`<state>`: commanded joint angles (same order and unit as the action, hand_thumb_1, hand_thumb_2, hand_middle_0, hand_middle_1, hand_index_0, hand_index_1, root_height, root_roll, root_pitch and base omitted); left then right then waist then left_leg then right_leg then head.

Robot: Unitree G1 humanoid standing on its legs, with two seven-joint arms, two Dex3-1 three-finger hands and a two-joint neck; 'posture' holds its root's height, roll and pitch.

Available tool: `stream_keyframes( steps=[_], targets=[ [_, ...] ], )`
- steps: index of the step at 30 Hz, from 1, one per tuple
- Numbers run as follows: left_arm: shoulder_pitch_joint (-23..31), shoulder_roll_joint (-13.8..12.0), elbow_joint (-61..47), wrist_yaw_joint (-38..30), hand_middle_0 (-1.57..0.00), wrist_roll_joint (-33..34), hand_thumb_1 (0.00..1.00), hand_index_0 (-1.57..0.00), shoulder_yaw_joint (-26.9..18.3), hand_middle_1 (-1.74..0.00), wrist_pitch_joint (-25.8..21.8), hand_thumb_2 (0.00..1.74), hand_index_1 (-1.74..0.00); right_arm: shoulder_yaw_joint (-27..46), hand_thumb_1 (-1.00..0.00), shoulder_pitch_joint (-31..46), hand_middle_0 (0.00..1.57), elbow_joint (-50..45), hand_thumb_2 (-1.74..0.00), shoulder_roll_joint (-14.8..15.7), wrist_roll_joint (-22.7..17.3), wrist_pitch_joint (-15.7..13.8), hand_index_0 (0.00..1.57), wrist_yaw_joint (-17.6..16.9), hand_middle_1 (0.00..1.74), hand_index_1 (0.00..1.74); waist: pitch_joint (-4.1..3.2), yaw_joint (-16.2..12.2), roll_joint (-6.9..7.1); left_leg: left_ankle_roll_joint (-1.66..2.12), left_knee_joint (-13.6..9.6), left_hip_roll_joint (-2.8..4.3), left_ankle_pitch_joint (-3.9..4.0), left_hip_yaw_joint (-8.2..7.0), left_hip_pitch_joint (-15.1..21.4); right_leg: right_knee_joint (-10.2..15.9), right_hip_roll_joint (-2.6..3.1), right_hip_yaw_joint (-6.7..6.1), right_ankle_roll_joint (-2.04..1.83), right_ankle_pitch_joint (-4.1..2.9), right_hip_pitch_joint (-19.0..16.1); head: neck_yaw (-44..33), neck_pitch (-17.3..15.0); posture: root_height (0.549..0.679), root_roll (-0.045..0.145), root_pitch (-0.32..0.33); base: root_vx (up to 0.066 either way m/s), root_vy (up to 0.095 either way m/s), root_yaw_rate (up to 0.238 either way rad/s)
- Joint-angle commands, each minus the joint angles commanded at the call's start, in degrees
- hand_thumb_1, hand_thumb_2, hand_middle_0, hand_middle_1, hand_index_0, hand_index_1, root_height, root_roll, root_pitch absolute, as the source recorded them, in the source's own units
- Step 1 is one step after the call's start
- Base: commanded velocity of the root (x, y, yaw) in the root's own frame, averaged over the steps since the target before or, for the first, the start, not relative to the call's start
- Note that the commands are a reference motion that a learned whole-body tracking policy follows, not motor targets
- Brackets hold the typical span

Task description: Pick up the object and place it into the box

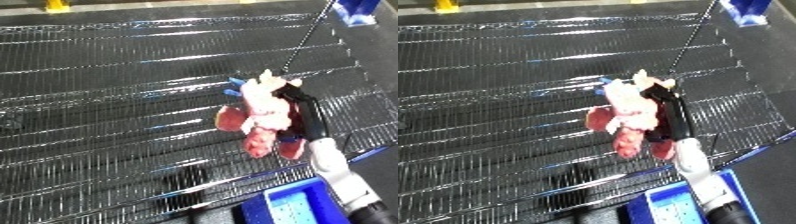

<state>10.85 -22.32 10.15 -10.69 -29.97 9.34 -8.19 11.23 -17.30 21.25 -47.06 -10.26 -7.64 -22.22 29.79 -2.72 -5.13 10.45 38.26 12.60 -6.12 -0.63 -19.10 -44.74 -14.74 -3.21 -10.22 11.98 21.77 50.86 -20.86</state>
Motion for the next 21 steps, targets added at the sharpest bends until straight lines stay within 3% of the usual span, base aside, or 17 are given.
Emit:
stream_keyframes(
  steps=[13, 15, 16, 17, 21],
  targets=[
    [-1.10, 1.51, 0.54, -0.13, -1.57, 0.74, 1.00, -1.57, -0.78, -1.74, 1.03, 1.74, -1.74, 15.93, -1.00, 14.59, 1.57, -10.39, -1.74, 10.09, -3.21, -4.28, 1.57, -4.44, 1.74, 1.74, 0.00, -4.10, 0.94, -0.47, 2.00, 0.78, -1.57, -1.09, 3.12, 0.17, 0.39, -0.64, 0.34, -0.14, -3.38, 7.25, -1.04, 0.617, 0.055, -0.225, -0.002, 0.005, -0.072],
    [-0.80, 2.24, 0.88, -0.35, -1.57, 0.81, 1.00, -1.57, -1.19, -1.74, 1.32, 1.74, -1.74, 18.59, -1.00, 17.81, 1.57, -10.59, -1.74, 14.11, -4.54, -5.39, 1.57, -5.37, 1.74, 1.74, -0.20, -5.29, 1.06, -0.49, 2.27, 1.11, -1.98, -1.46, 3.86, 0.64, 0.56, -0.74, 0.48, -0.24, -4.16, 8.80, -1.37, 0.618, 0.055, -0.234, 0.002, 0.006, -0.126],
    [-0.80, 2.24, 0.88, -0.35, -1.57, 0.81, 1.00, -1.57, -1.19, -1.74, 1.32, 1.74, -1.74, 18.59, -1.00, 17.81, 1.57, -10.59, -1.74, 14.11, -4.54, -5.39, 1.57, -5.37, 1.74, 1.74, -0.20, -5.29, 1.06, -0.49, 2.27, 1.11, -1.98, -1.46, 3.86, 0.64, 0.56, -0.74, 0.48, -0.24, -4.16, 8.80, -1.37, 0.618, 0.055, -0.234, 0.003, 0.005, -0.140],
    [-0.57, 2.59, 1.16, -0.27, -1.57, 1.03, 1.00, -1.57, -1.50, -1.74, 1.52, 1.74, -1.74, 20.27, -1.00, 20.28, 1.57, -10.12, -1.74, 16.75, -5.03, -5.83, 1.57, -5.95, 1.74, 1.74, -0.50, -6.22, 1.26, -0.47, 2.36, 1.38, -2.24, -1.72, 4.36, 1.10, 0.75, -0.84, 0.58, -0.36, -4.63, 9.39, -2.39, 0.619, 0.055, -0.237, 0.005, 0.000, -0.169],
    [-0.59, 2.69, 1.72, 0.05, -1.57, 1.42, 1.00, -1.57, -1.62, -1.74, 1.78, 1.74, -1.74, 23.27, -1.00, 24.08, 1.57, -8.15, -1.74, 19.89, -6.59, -6.57, 1.57, -6.71, 1.74, 1.74, -1.02, -8.20, 1.81, -0.38, 2.75, 1.82, -2.61, -2.14, 5.09, 1.75, 1.25, -1.36, 0.80, -0.61, -5.42, 11.28, -4.58, 0.620, 0.057, -0.246, 0.004, 0.000, -0.154]
  ],
)
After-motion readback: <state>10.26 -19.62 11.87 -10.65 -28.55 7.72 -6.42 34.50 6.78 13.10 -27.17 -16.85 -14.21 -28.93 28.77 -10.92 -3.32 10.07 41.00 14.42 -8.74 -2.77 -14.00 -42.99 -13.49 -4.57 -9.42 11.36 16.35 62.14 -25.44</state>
